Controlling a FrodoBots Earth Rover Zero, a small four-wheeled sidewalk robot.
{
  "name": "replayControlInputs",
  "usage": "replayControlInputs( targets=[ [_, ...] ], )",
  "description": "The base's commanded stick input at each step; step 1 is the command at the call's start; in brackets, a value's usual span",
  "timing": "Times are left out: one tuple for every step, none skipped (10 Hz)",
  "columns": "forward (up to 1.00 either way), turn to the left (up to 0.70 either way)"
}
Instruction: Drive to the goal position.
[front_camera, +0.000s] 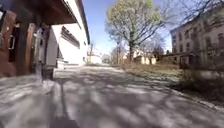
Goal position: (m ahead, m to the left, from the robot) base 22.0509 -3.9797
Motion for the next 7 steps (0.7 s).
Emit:
replayControlInputs(
  targets=[
    [0.7,0.0],
    [0.7,0.0],
    [0.7,0.0],
    [0.7,0.0],
    [0.7,0.0],
    [0.7,0.0],
    [0.7,0.0]
  ],
)
